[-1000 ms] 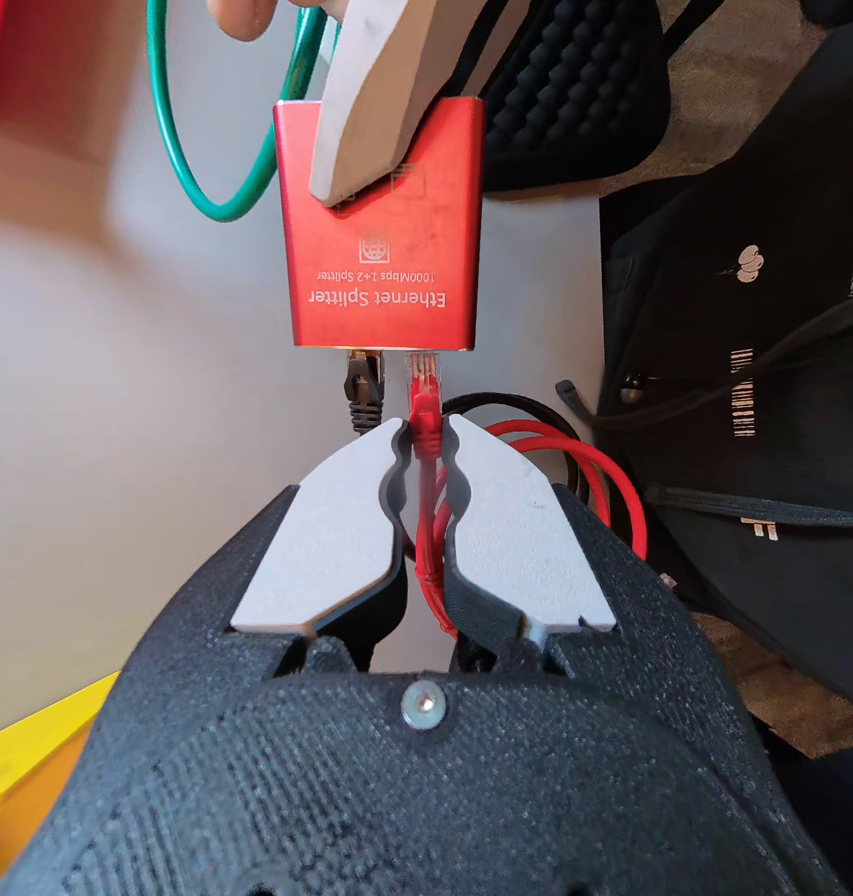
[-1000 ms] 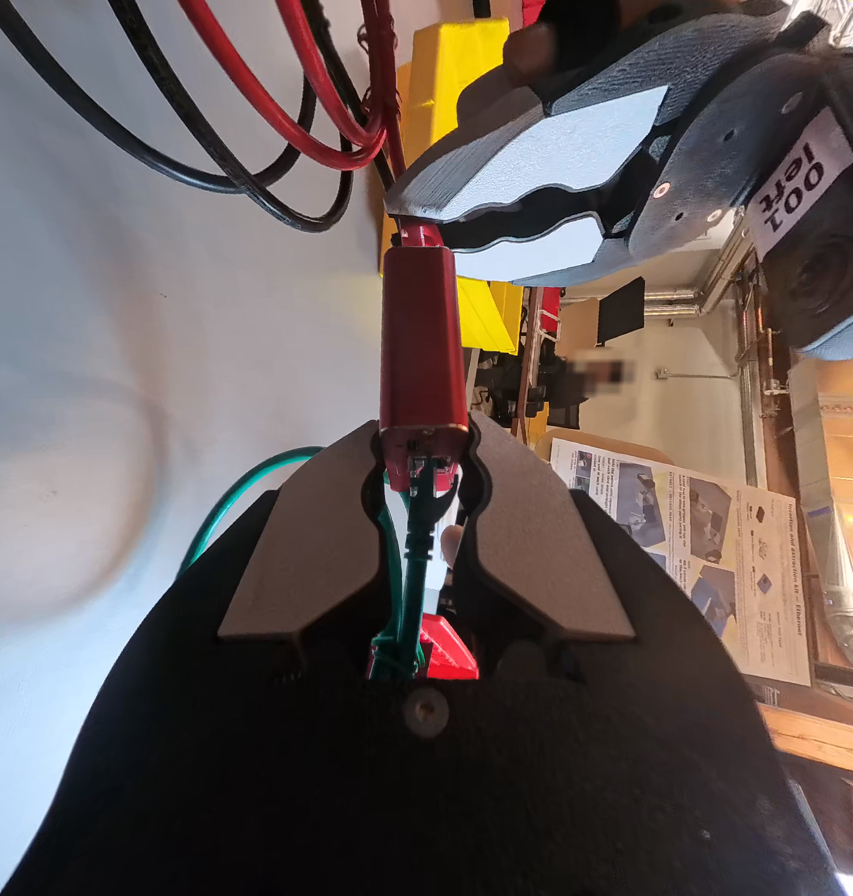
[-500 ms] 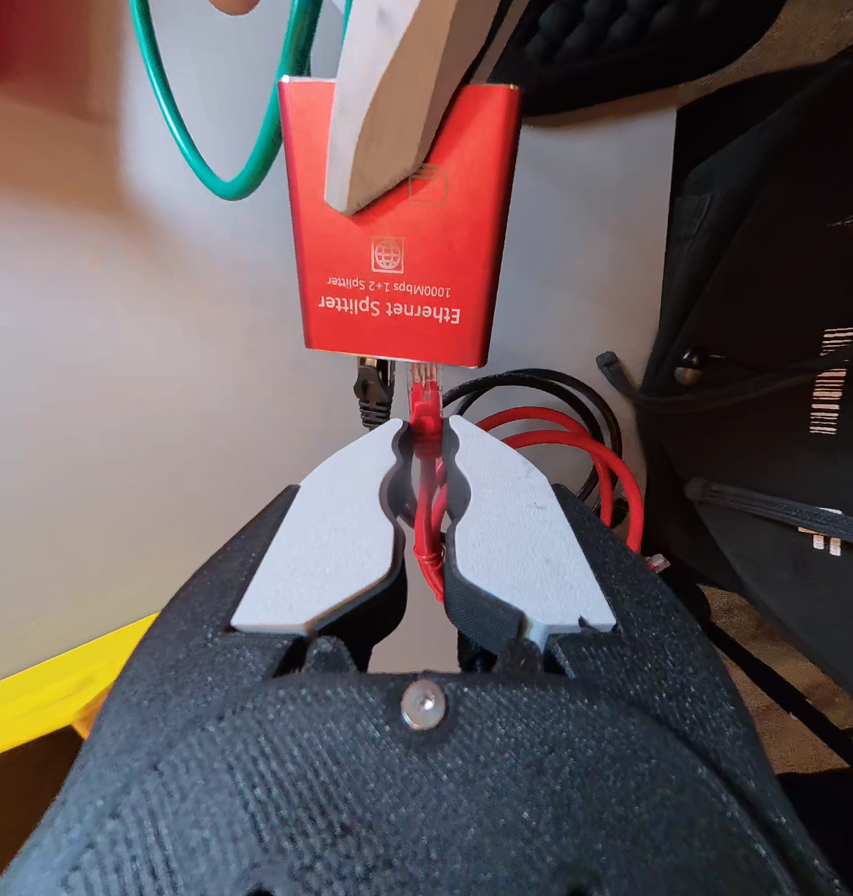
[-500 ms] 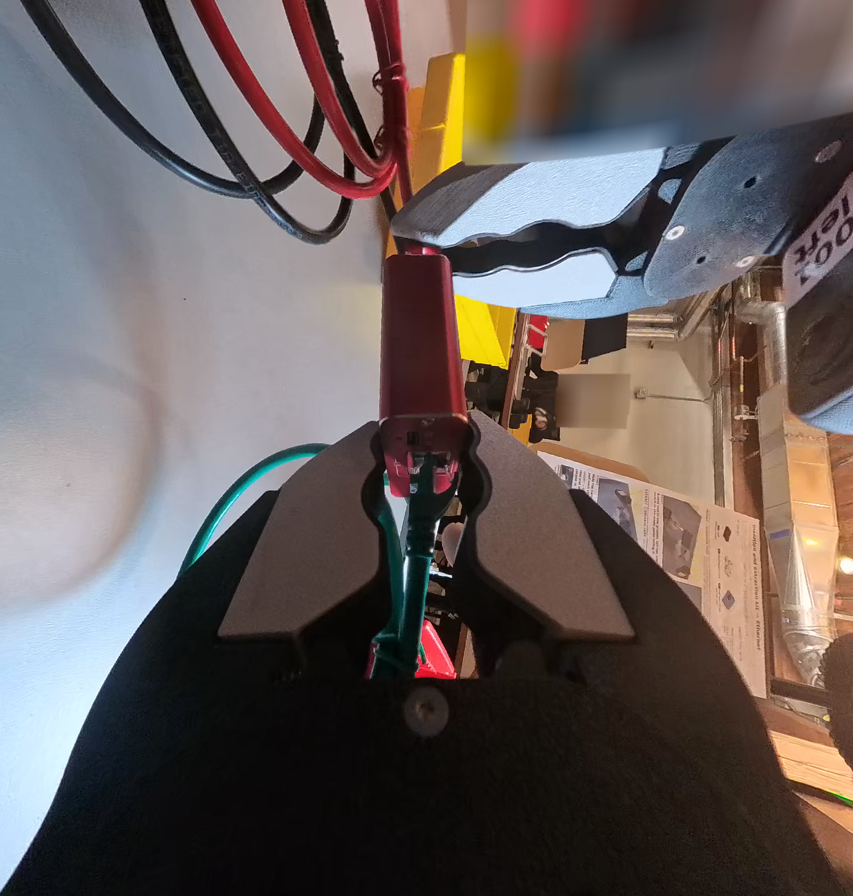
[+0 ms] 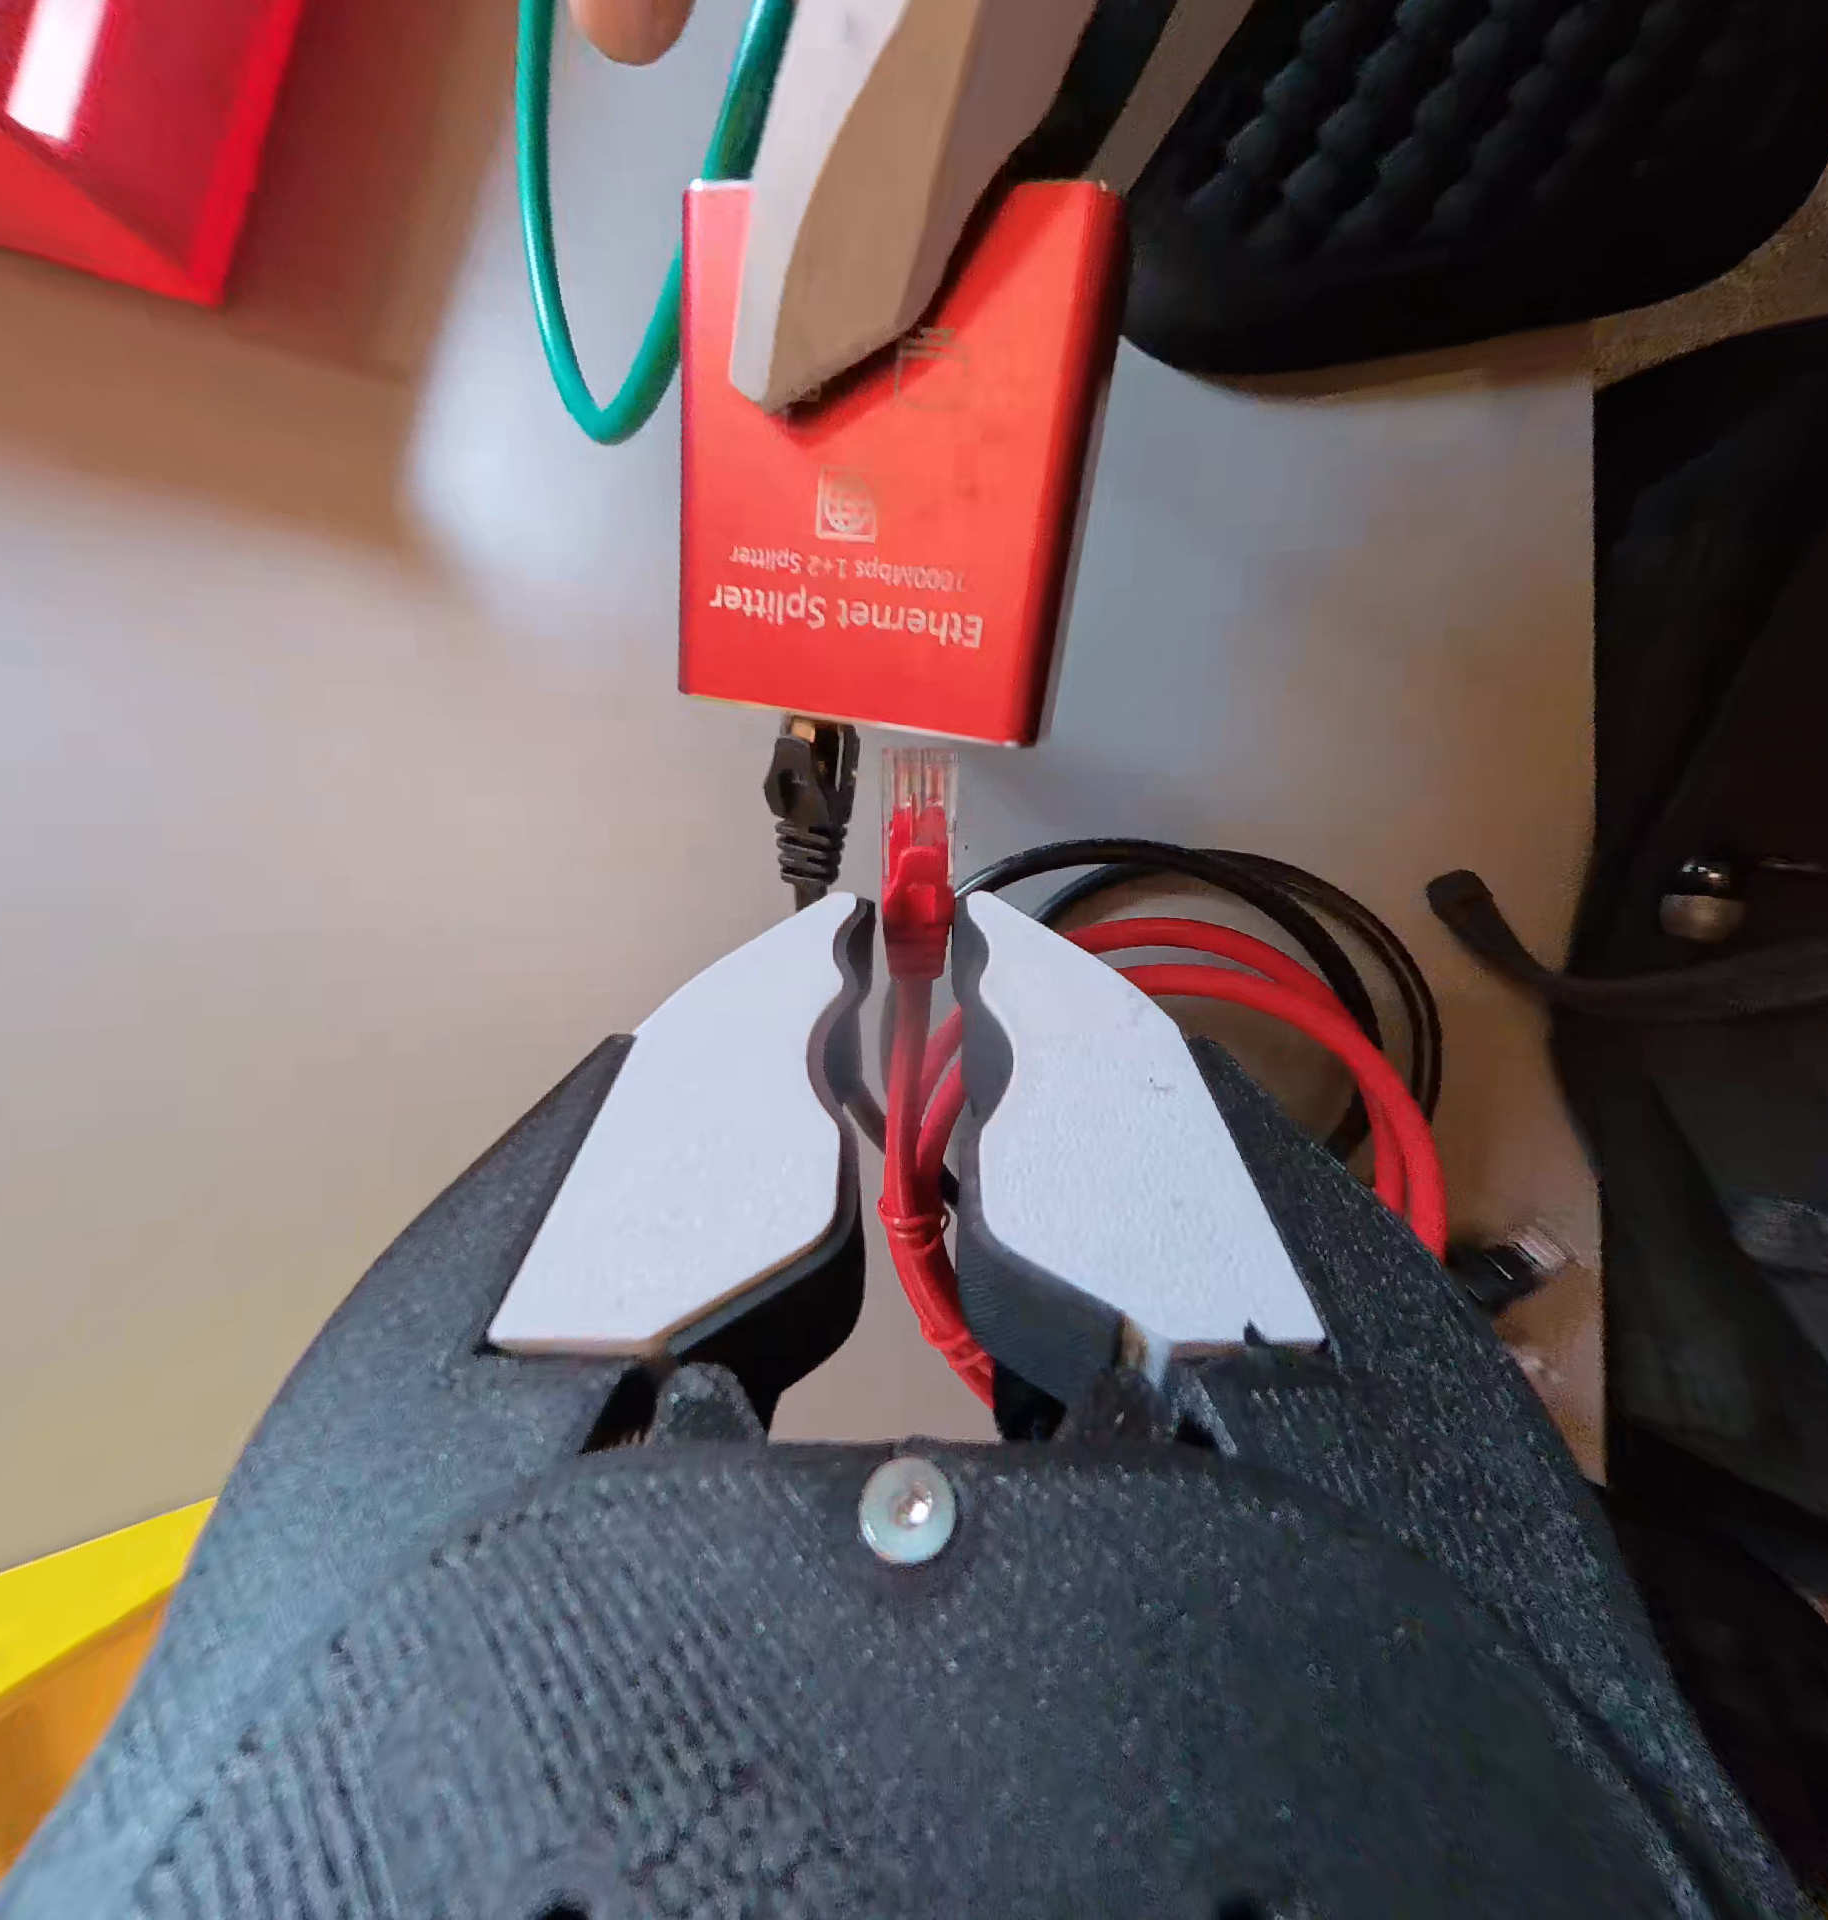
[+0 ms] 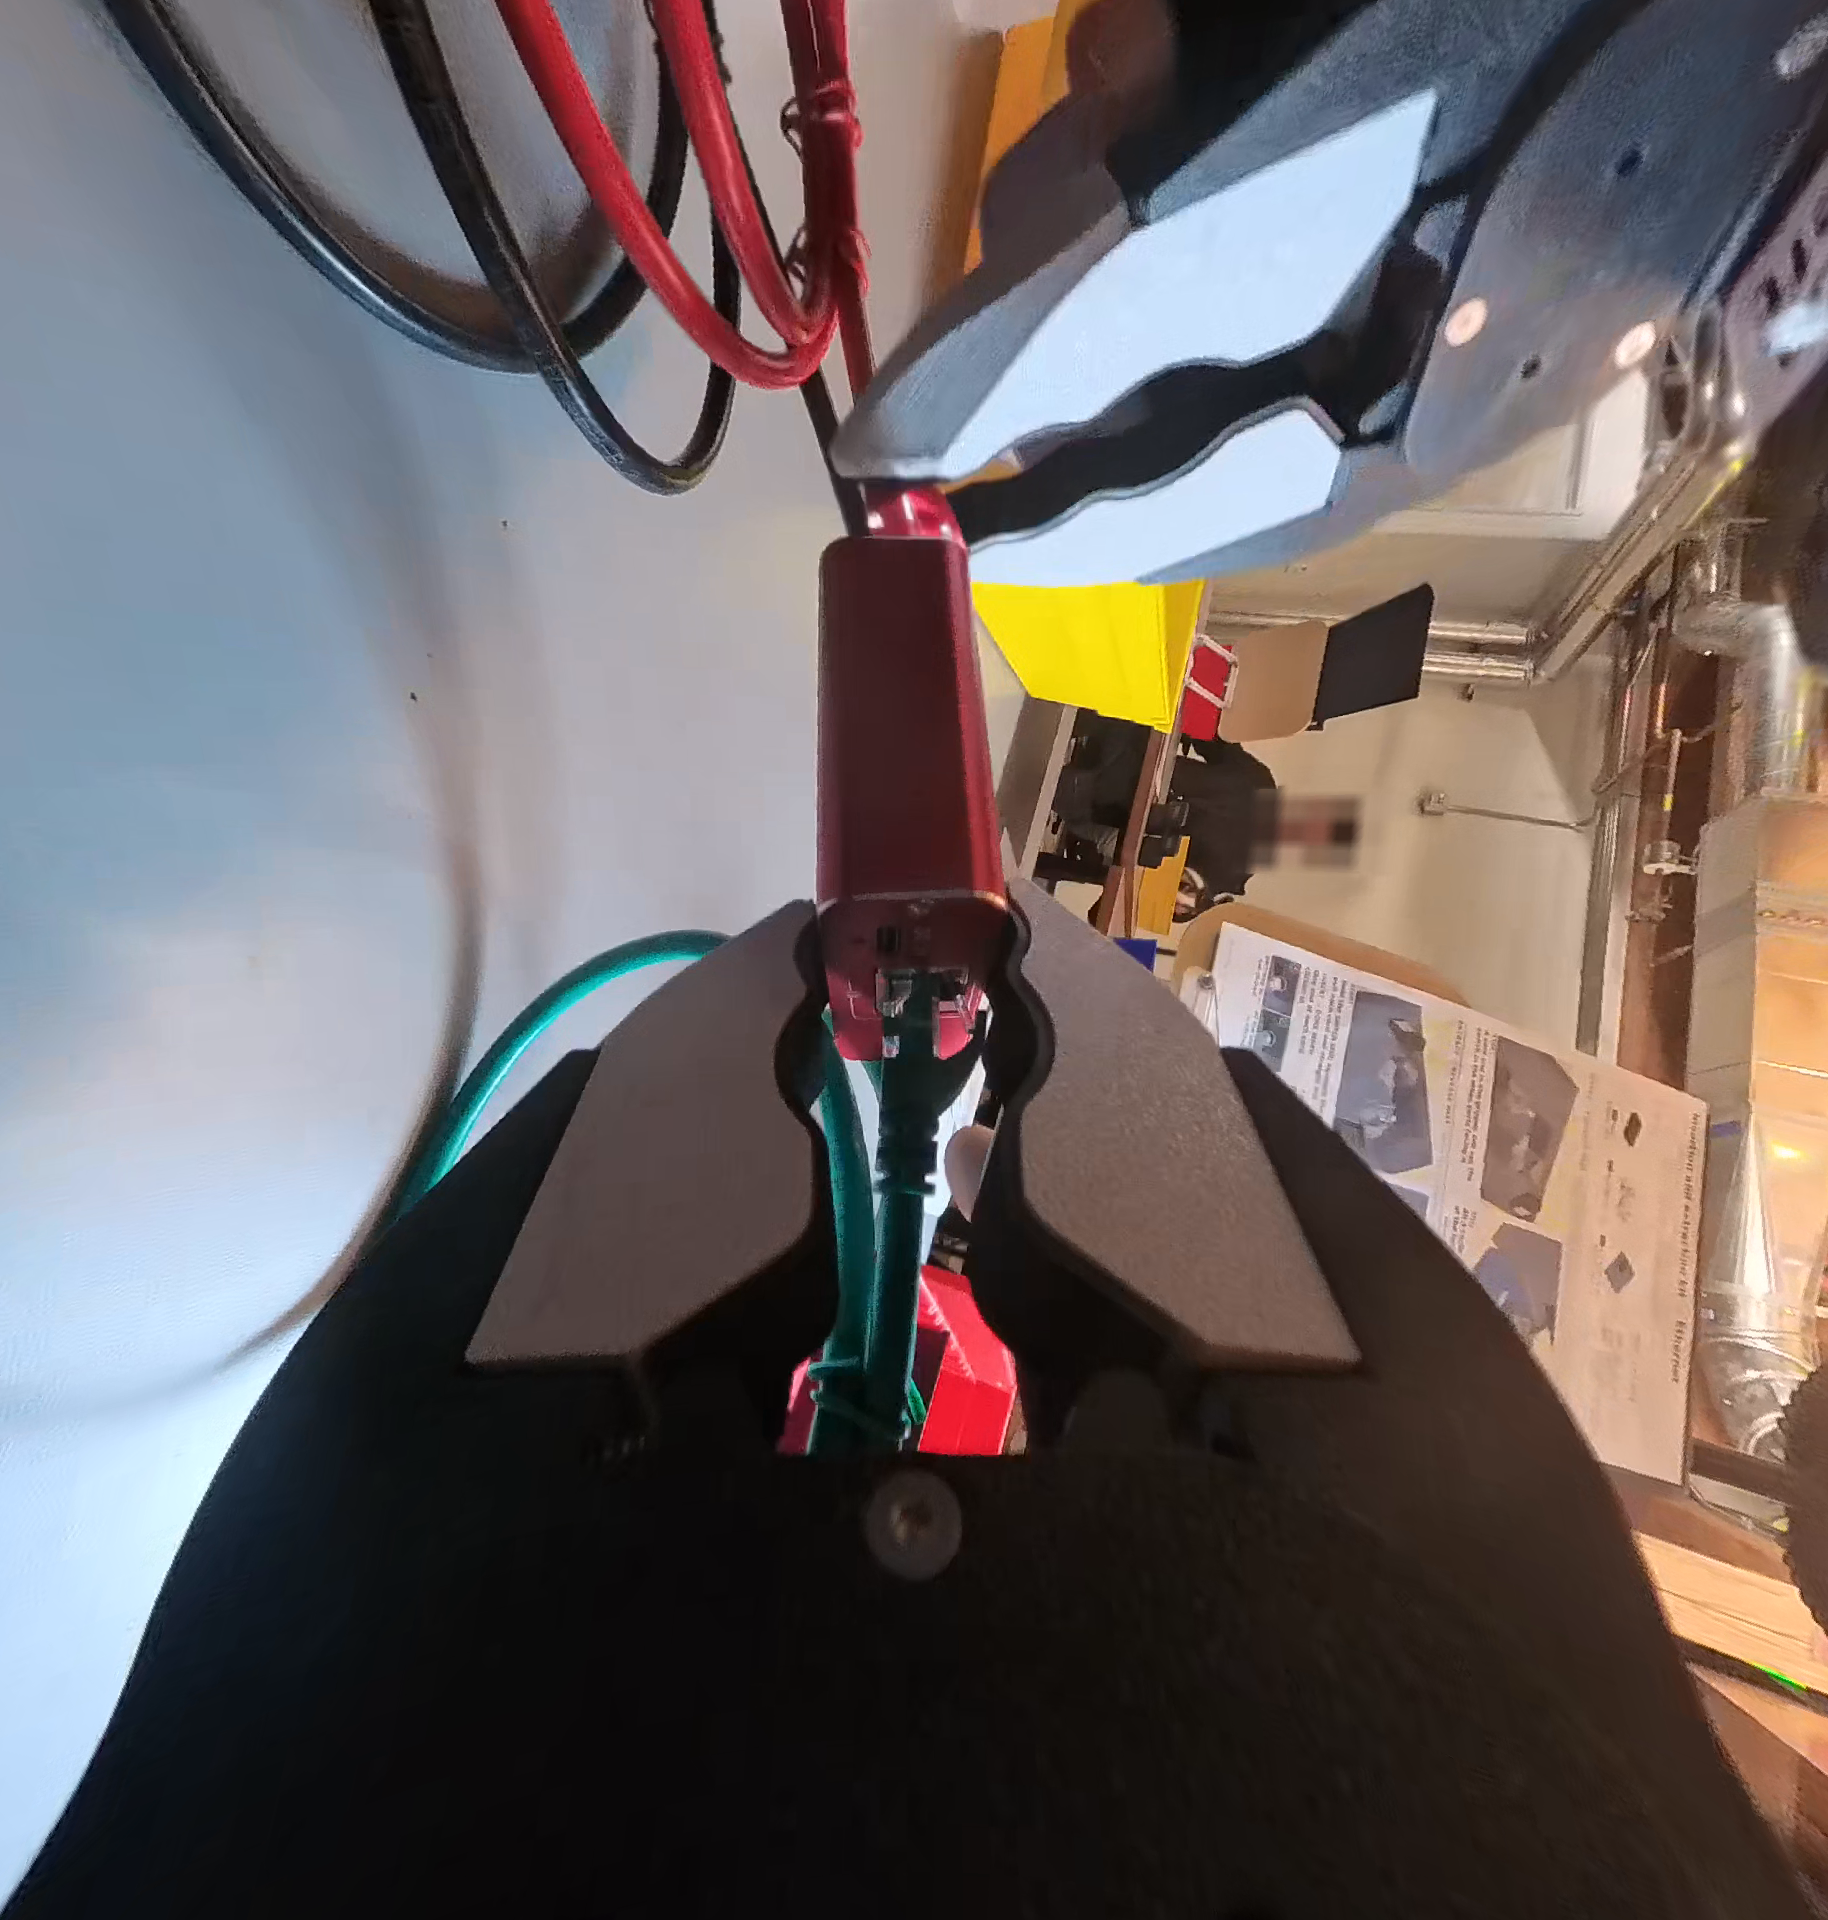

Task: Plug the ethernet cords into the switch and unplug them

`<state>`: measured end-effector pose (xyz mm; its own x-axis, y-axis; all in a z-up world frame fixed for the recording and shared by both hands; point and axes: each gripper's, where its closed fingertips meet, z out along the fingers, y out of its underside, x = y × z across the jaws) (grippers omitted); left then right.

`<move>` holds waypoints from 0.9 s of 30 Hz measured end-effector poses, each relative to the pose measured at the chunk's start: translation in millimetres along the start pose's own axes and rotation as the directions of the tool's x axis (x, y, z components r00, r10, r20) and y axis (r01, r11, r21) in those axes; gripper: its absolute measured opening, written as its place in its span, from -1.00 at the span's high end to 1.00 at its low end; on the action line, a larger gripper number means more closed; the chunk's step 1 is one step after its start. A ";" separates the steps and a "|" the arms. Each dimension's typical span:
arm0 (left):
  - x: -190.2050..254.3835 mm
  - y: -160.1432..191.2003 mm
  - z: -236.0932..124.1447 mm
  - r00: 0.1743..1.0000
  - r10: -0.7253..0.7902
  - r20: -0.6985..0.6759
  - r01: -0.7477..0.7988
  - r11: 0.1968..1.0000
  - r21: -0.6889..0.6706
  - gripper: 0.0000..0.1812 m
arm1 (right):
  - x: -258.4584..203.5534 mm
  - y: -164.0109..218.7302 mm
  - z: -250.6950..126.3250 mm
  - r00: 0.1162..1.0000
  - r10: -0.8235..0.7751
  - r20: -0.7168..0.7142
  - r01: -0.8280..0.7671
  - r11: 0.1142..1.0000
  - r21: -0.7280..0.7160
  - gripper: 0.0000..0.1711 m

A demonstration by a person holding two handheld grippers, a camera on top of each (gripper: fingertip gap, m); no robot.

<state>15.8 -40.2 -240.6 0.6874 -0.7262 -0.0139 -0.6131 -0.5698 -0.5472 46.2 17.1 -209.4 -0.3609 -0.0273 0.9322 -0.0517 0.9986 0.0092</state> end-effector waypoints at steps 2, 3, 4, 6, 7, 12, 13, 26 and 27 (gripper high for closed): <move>0.8 4.0 0.0 0.999 0.016 0.045 -0.019 0.998 0.055 0.80 | 1.0 1.3 -0.2 1.000 0.009 0.001 -0.009 1.000 -0.002 0.69; 0.1 6.0 -1.1 0.997 0.030 0.077 -0.036 0.996 0.077 0.78 | 1.2 2.1 -0.4 1.000 0.012 0.003 -0.012 1.000 -0.003 0.69; -2.6 8.9 -2.7 0.991 0.045 0.123 -0.056 0.994 0.090 0.76 | 1.1 2.6 -0.4 1.000 0.013 0.005 -0.013 1.000 -0.003 0.69; -6.2 14.5 -5.8 0.978 0.083 0.191 -0.105 0.988 0.112 0.76 | 0.6 3.4 0.2 1.000 0.013 0.010 -0.013 1.000 -0.006 0.69; -7.0 15.0 -7.3 0.972 0.096 0.217 -0.127 0.983 0.134 0.78 | 0.7 3.6 0.4 1.000 0.014 0.012 -0.014 1.000 -0.007 0.69; -0.4 17.1 -2.3 0.961 0.142 0.236 -0.188 0.965 0.185 0.82 | 1.1 3.5 1.2 1.000 0.018 0.021 -0.017 1.000 -0.009 0.69; -1.8 16.6 -0.8 0.956 0.151 0.252 -0.202 0.960 0.192 0.84 | 0.9 3.4 1.0 1.000 0.019 0.021 -0.019 1.000 -0.008 0.69; 17.9 3.5 -13.9 0.990 0.023 -0.139 -0.004 0.991 0.137 0.94 | 11.6 -10.1 -11.6 0.998 0.057 -0.034 -0.054 0.995 0.082 0.69; 18.5 2.4 -15.7 0.987 0.010 -0.159 0.010 0.993 0.121 0.94 | 12.4 -10.1 -12.4 0.997 0.061 -0.039 -0.058 0.995 0.085 0.69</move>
<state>21.0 -61.0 -229.0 0.6108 -0.7835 0.1140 -0.5547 -0.5262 -0.6446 53.8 7.2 -193.4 -0.3268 0.0357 0.9444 -0.1096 0.9911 -0.0753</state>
